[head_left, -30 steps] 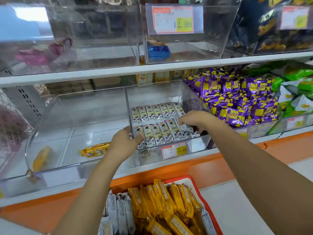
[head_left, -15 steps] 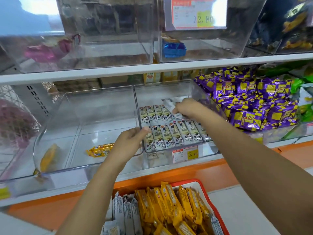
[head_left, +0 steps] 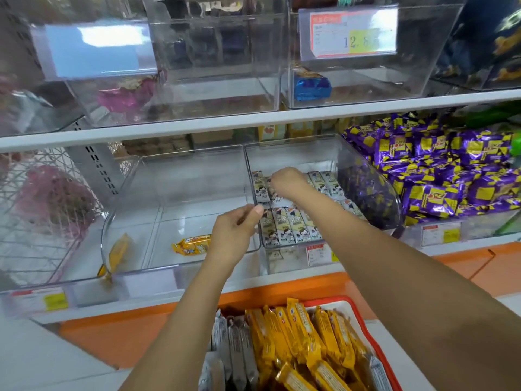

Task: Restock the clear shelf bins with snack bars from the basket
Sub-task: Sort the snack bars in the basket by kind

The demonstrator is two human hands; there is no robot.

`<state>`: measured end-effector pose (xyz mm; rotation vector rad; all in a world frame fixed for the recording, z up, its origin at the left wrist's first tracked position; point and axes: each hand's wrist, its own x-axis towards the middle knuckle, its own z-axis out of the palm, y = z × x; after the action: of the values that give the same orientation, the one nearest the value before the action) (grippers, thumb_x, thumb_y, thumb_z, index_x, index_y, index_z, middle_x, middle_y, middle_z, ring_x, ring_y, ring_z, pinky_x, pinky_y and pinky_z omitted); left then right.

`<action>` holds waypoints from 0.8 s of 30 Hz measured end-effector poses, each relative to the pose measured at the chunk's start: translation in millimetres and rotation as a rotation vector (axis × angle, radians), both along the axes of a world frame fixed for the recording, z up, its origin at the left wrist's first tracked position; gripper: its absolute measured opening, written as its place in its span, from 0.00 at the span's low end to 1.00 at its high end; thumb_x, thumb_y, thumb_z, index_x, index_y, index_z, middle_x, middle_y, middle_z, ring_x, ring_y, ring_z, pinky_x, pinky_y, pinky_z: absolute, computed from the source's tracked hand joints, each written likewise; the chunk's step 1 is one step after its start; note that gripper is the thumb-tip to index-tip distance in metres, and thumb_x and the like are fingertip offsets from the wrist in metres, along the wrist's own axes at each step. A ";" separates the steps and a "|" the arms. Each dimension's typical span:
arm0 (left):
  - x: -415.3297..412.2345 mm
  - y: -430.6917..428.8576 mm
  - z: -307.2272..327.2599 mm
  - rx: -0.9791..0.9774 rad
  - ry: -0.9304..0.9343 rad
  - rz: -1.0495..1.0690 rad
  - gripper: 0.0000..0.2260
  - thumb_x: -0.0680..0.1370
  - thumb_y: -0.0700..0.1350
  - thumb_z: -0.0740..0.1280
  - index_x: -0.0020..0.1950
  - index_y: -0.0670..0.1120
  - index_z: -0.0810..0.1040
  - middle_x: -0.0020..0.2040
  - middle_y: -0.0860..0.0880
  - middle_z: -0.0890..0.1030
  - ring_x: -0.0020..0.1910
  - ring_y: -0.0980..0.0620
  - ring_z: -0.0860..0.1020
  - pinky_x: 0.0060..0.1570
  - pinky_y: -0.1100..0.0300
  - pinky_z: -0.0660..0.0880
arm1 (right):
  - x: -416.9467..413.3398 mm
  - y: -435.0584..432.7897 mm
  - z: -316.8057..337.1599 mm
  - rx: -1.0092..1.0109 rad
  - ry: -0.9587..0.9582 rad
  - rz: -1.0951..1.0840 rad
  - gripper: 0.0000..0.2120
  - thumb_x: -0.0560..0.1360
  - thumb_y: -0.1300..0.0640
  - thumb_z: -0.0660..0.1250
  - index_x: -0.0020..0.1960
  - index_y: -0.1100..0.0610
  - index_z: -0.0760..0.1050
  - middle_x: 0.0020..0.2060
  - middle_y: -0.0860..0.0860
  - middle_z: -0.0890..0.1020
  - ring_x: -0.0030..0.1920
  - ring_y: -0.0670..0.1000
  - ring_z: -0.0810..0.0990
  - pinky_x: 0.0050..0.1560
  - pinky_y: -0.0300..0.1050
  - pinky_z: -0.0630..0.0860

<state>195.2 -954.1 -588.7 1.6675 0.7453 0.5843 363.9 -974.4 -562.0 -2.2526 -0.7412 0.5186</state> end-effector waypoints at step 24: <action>-186.0 -60.2 3.1 0.421 1.182 -0.331 0.17 0.77 0.59 0.64 0.46 0.45 0.73 0.41 0.52 0.70 0.40 0.56 0.73 0.38 0.63 0.67 | -225.6 -195.4 -67.7 -0.668 -0.043 0.530 0.42 0.77 0.43 0.64 0.78 0.58 0.43 0.62 0.56 0.75 0.45 0.52 0.76 0.33 0.41 0.68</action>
<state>9.2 -1014.3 -585.6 2.4457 1.1604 -0.6196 138.4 -1169.8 -629.7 -2.6594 -1.3583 1.1031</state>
